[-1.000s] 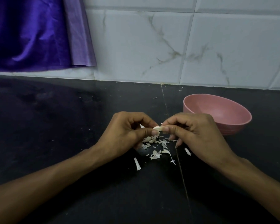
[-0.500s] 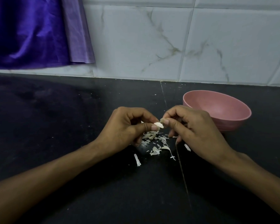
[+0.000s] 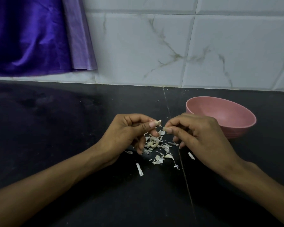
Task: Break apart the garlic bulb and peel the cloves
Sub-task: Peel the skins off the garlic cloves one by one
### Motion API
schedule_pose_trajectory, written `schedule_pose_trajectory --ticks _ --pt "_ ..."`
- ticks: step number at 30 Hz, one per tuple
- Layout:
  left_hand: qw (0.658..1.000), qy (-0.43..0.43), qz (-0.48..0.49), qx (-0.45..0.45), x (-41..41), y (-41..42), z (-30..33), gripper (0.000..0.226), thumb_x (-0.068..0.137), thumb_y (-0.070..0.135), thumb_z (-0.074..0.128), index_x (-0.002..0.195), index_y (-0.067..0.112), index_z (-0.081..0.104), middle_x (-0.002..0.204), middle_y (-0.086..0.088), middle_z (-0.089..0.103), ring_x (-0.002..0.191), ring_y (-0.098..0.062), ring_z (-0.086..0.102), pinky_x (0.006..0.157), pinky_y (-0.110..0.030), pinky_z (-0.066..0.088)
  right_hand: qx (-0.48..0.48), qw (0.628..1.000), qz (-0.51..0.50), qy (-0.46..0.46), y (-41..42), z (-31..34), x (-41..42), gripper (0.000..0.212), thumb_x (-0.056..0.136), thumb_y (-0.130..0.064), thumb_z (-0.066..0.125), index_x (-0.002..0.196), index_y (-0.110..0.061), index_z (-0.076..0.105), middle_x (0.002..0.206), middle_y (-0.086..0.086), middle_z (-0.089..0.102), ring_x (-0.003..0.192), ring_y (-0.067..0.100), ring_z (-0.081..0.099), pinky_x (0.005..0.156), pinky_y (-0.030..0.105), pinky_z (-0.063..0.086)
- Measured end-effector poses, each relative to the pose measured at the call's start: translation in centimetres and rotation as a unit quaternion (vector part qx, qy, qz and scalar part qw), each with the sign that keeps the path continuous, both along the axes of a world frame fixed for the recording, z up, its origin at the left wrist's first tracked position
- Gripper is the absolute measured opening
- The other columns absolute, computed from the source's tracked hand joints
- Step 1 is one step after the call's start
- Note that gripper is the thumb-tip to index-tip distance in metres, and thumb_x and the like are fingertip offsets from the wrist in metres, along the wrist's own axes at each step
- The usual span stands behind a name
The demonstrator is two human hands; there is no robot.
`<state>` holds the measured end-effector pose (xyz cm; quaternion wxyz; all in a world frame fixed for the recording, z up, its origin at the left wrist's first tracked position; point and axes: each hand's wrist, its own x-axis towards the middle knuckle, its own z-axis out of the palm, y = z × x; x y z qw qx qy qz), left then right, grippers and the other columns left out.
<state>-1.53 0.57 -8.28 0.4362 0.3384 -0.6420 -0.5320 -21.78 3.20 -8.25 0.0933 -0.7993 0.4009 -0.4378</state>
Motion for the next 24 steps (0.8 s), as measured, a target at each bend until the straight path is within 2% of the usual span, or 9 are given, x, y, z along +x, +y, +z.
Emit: schedule_pose_trajectory --ticks 5,7,10,11,13,16,18,21,24 --pt "1.0 0.0 -0.001 0.023 0.0 -0.1 0.0 0.019 0.088 0.019 0.062 0.091 0.002 0.07 0.082 -0.013 0.073 0.041 -0.012 0.05 0.04 -0.025 0.046 -0.018 1.0 0.005 -0.002 -0.4 -0.2 -0.2 0.023 0.091 0.0 0.063 0.104 -0.013 0.076 0.084 -0.012 0.068 0.072 0.006 0.068 0.059 0.018 0.057" --pt "1.0 0.002 -0.003 0.027 0.0 -0.1 0.0 0.019 0.088 0.02 0.062 0.089 0.003 0.07 0.082 -0.013 0.072 0.041 -0.013 0.049 0.04 -0.025 0.046 -0.018 1.0 0.002 -0.007 -0.2 -0.1 -0.1 0.024 0.09 0.0 0.065 0.107 -0.015 0.075 0.08 -0.021 0.067 0.068 0.003 0.068 0.059 0.016 0.056" --pt "1.0 0.0 -0.009 0.029 0.0 0.0 0.0 0.019 0.088 0.022 0.062 0.087 0.005 0.07 0.084 -0.015 0.072 0.042 -0.013 0.049 0.04 -0.025 0.047 0.012 0.999 -0.01 -0.03 0.4 0.3 -0.1 0.004 0.082 -0.019 0.074 0.084 -0.02 0.076 0.058 -0.026 0.062 0.049 0.001 0.063 0.051 0.012 0.049" --pt "1.0 -0.001 -0.011 0.029 0.0 0.0 0.0 0.019 0.088 0.023 0.062 0.087 0.005 0.071 0.084 -0.015 0.072 0.043 -0.013 0.049 0.041 -0.025 0.047 0.009 0.999 -0.016 -0.034 0.5 0.4 0.0 0.007 0.078 -0.026 0.075 0.077 -0.019 0.075 0.055 -0.025 0.062 0.047 0.002 0.061 0.048 0.012 0.047" --pt "1.0 -0.004 -0.014 0.028 0.0 0.0 -0.1 0.02 0.089 0.023 0.062 0.086 0.006 0.071 0.085 -0.015 0.072 0.043 -0.013 0.049 0.042 -0.026 0.047 -0.001 0.999 -0.027 -0.034 0.7 0.8 0.2 0.016 0.074 -0.034 0.076 0.075 -0.018 0.072 0.06 -0.019 0.064 0.049 0.007 0.062 0.048 0.019 0.049" --pt "0.999 -0.008 -0.019 0.03 0.0 0.0 -0.1 0.021 0.089 0.023 0.062 0.088 0.004 0.07 0.084 -0.014 0.072 0.043 -0.013 0.049 0.043 -0.026 0.047 0.004 0.999 -0.023 -0.045 0.6 0.8 0.4 0.021 0.072 -0.039 0.075 0.085 -0.023 0.071 0.077 -0.016 0.067 0.057 0.012 0.064 0.052 0.026 0.053" --pt "0.999 -0.01 -0.026 0.03 0.0 0.1 -0.2 0.021 0.087 0.024 0.063 0.087 0.005 0.071 0.083 -0.013 0.072 0.044 -0.013 0.049 0.043 -0.026 0.047 0.01 0.998 -0.023 -0.053 0.6 0.6 0.4 0.022 0.071 -0.038 0.078 0.086 -0.025 0.072 0.077 -0.016 0.067 0.056 0.014 0.063 0.052 0.026 0.053" --pt "0.999 -0.007 -0.039 0.031 -0.1 0.3 -0.3 0.02 0.086 0.025 0.064 0.085 0.007 0.073 0.08 -0.012 0.071 0.044 -0.013 0.049 0.044 -0.026 0.046 0.004 0.999 -0.022 -0.037 0.6 0.3 0.5 0.019 0.073 -0.034 0.079 0.086 -0.022 0.073 0.073 -0.023 0.064 0.053 0.01 0.06 0.051 0.016 0.046" --pt "0.998 -0.008 -0.048 0.038 -0.2 0.4 -0.3 0.02 0.086 0.025 0.065 0.087 0.007 0.074 0.08 -0.013 0.071 0.044 -0.013 0.049 0.044 -0.025 0.046 -0.009 0.999 -0.026 -0.027 0.5 0.1 0.5 0.014 0.075 -0.025 0.081 0.085 -0.02 0.073 0.073 -0.025 0.062 0.052 0.01 0.059 0.049 0.017 0.047"
